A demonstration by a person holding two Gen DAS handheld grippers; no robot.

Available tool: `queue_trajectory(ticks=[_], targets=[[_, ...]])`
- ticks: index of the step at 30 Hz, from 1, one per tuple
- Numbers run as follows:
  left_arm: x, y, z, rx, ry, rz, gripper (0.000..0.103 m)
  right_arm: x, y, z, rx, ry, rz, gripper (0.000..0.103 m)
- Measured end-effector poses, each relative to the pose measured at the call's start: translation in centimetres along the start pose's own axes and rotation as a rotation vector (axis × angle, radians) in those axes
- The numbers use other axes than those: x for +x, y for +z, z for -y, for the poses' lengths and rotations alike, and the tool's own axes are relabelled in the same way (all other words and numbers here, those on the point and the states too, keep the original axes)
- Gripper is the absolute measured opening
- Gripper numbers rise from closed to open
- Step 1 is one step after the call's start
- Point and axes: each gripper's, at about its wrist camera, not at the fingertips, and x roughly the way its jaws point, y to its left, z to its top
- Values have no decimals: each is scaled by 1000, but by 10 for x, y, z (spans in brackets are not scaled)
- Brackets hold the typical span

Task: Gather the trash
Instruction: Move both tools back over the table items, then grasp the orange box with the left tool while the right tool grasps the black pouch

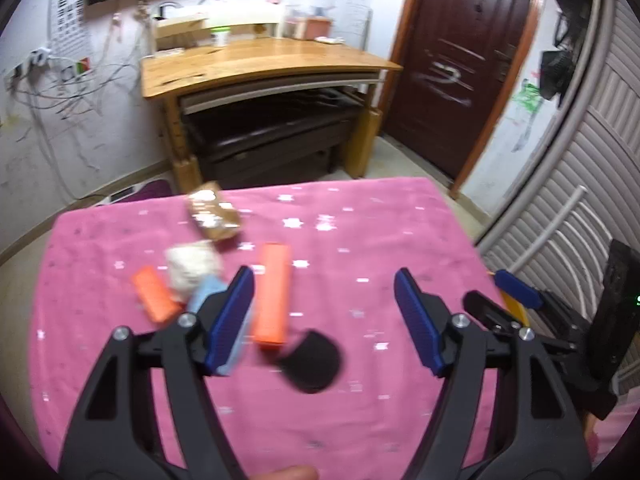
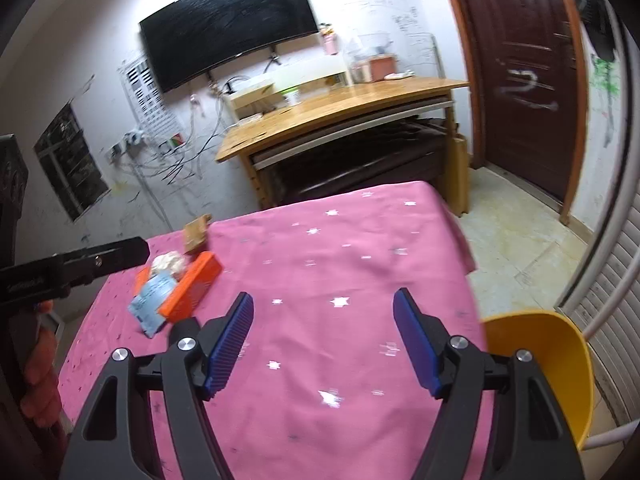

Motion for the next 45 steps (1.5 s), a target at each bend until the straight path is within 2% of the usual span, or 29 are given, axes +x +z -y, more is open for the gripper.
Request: queue_trajectory(ticks=[5,9,19,31,39,45], targets=[[-5,-1,-42,-40,78,-2,73,15,1,-32,-54,39,-29,72],[0,-3,-78,-90,137,-33,73,30,-1,-61,-110,76,-61,72],[21,-15,-130,-185,173,-118,73,57,-10,-102,-193,115,-137,73],[49,-15,-142,-192,199,-184,73,69,-15,-119,-249,135,-181,74],[54,-9,-140,-206,193,-190,73,72,-20,-122,-268,142,-201,74],[56,-11,-133,-180,239,-196,73,73,-22,-123,-281,139,-221,74]])
